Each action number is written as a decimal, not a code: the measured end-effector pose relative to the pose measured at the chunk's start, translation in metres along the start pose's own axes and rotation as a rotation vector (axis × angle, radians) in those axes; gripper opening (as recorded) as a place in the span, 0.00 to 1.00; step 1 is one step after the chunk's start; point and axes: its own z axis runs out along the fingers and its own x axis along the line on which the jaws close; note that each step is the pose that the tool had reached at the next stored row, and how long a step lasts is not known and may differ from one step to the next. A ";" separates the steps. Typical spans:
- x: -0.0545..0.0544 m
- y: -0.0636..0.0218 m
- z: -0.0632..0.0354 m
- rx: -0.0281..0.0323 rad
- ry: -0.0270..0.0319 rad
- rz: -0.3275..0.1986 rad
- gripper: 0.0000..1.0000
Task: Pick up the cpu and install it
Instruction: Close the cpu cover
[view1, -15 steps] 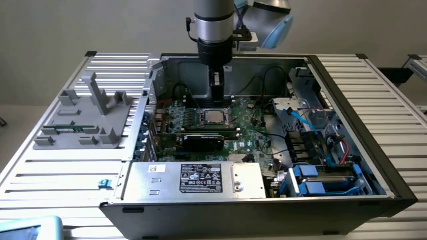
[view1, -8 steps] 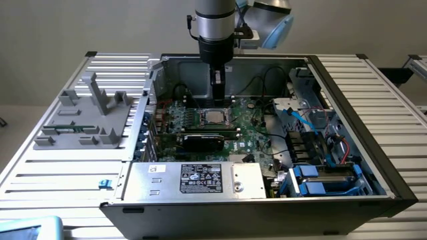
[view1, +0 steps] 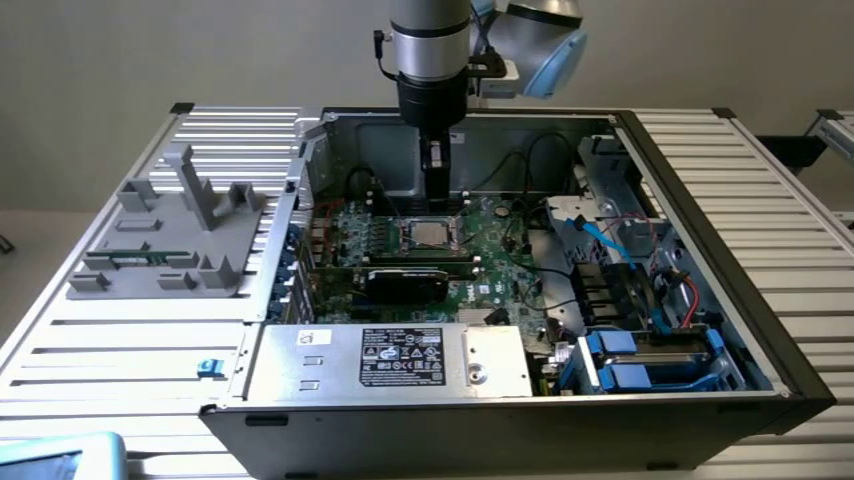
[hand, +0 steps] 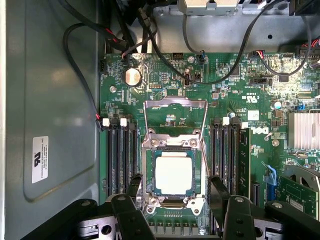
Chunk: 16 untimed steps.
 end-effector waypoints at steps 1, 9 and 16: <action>0.000 0.0000 0.0000 0.0000 0.0000 0.000 0.64; 0.000 0.0000 0.0000 0.0000 0.0000 0.000 0.43; 0.000 0.0000 0.0000 0.0000 0.0000 0.000 0.14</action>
